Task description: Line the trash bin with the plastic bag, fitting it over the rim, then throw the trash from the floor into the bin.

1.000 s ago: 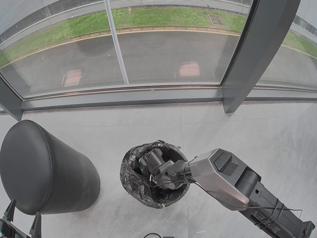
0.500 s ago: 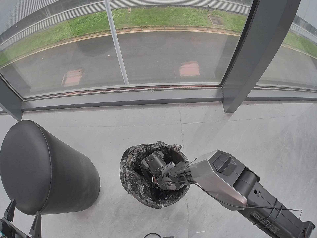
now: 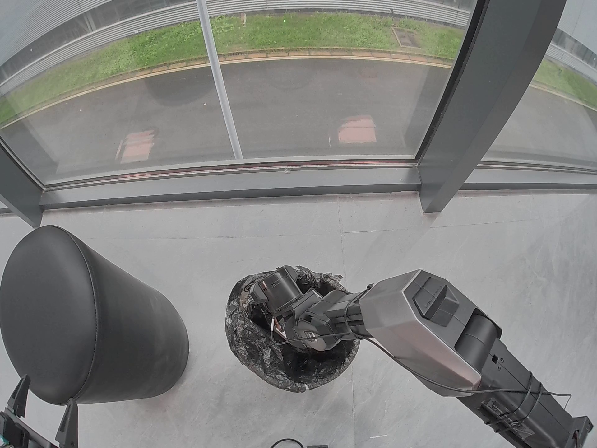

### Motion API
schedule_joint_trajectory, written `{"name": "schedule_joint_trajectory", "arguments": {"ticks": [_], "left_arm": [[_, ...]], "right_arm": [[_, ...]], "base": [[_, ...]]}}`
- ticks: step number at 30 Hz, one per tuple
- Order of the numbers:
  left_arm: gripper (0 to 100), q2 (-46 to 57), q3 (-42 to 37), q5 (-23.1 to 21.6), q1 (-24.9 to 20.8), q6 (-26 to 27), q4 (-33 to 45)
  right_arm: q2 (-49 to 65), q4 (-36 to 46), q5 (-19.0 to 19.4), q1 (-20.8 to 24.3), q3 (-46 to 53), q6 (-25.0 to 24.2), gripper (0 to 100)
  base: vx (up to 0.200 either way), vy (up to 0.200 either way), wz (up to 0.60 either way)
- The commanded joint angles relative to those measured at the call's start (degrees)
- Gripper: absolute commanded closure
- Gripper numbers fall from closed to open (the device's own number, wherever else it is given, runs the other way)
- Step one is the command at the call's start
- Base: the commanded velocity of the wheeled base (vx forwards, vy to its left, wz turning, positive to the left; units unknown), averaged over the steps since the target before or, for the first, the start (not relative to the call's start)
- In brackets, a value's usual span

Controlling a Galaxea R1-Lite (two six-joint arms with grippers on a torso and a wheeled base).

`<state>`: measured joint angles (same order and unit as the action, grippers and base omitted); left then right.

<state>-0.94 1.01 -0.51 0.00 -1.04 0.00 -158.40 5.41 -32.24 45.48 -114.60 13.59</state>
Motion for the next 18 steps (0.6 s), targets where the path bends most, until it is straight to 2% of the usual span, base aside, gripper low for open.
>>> {"name": "schedule_joint_trajectory", "arguments": {"ticks": [1,7,18], "left_arm": [[0,0.9,-1.0,0.0,0.0,0.0,0.0],[0,0.9,-1.0,0.0,0.0,0.0,0.0],[0,0.9,-1.0,0.0,0.0,0.0,0.0]], "right_arm": [[1.2,-0.8,0.0,0.6,0.0,-0.1,100],[-0.5,-5.6,-0.3,1.4,0.0,-0.1,100],[-5.4,-7.3,-0.3,0.9,0.0,-0.2,100]], "base": [[0.0,0.0,0.0],[0.0,0.0,0.0],[0.0,0.0,0.0]]}}
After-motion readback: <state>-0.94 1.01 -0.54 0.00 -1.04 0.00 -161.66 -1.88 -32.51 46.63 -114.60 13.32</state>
